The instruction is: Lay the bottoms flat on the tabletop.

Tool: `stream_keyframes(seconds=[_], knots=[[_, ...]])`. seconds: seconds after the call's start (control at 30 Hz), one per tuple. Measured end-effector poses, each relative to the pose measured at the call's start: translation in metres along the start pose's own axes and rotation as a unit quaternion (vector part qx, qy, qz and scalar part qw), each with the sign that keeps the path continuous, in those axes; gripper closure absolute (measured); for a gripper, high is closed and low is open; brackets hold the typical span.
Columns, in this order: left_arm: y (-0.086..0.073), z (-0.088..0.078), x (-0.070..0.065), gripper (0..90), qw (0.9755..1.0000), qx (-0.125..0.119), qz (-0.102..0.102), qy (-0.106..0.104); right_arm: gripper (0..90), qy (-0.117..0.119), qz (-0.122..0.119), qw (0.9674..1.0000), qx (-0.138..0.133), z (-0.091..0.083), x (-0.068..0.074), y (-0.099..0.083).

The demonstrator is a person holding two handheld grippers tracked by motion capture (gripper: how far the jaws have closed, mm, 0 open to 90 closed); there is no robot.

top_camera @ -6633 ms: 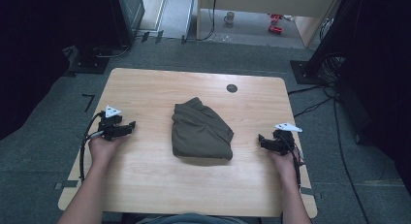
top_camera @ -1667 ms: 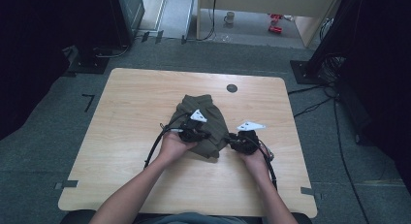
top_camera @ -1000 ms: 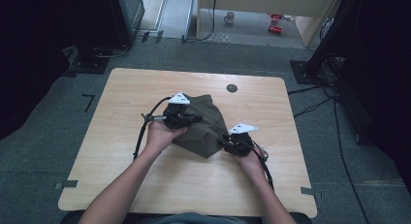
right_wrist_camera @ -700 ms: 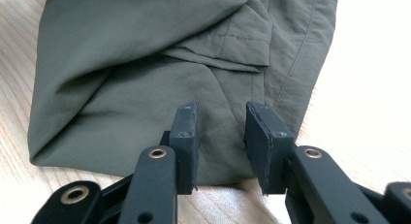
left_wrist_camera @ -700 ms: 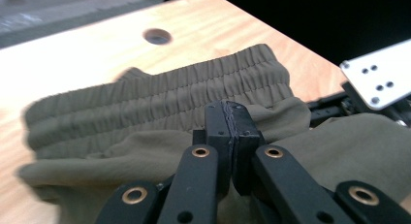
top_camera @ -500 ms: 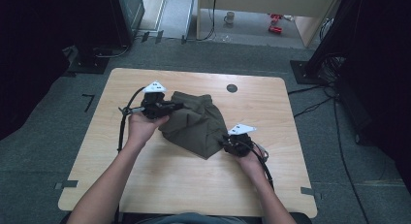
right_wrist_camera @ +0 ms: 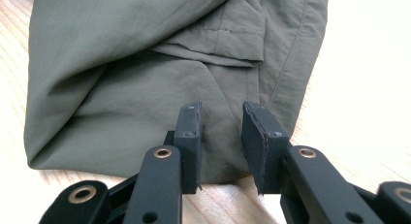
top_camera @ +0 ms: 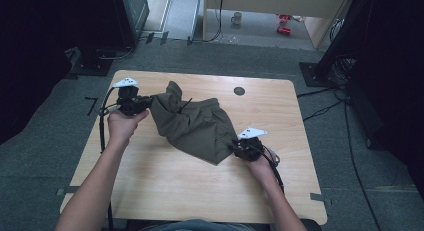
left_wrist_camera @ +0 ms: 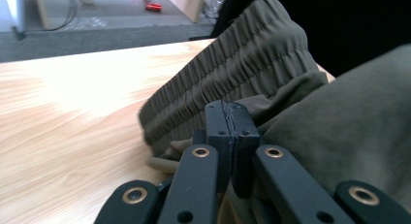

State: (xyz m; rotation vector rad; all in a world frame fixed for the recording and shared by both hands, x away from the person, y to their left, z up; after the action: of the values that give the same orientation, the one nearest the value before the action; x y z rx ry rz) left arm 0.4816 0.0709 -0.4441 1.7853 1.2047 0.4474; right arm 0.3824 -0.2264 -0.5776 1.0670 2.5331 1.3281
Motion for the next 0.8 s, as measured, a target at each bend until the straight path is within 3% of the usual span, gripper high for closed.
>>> stream_keyframes(seconds=[0.13,0.23,0.4,0.57,0.73,0.8], knots=[[-0.003,-0.001,0.017,88.7,0.9997,0.0,-0.008,0.022,69.2,-0.002,-0.002,1.0,-0.001,-0.001,-0.001,0.0],[-0.005,-0.007,0.032,80.0,0.9986,-0.004,-0.001,0.052,69.2,-0.002,-0.001,1.0,-0.001,-0.001,-0.001,0.0],[-0.008,-0.025,0.062,70.0,0.9949,-0.008,0.0,0.101,69.2,-0.002,0.0,1.0,-0.003,0.0,-0.001,0.0],[-0.01,-0.047,0.088,68.0,0.9904,-0.014,-0.003,0.137,69.2,-0.001,0.0,1.0,-0.003,0.0,-0.001,0.0],[-0.012,-0.065,0.102,66.3,0.9889,-0.02,-0.017,0.146,69.0,0.001,0.001,1.0,-0.004,0.0,-0.001,0.0],[-0.014,-0.069,0.102,66.3,0.9897,-0.019,-0.021,0.14,68.7,0.001,0.003,1.0,-0.004,0.0,-0.002,0.0]])
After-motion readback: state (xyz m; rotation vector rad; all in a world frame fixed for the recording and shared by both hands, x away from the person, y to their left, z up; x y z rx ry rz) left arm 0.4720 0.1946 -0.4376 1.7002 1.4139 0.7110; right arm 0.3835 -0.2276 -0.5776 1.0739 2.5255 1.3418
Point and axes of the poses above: each handheld gripper's, and its own axes: z roughly forward along the jaws, y roughly out of its top, x roughly to its left, the point moved 9 cm from there along z, roughly forward along the jaws, and after that the axes turned 15 degrees about y, right-handed, at the moved point
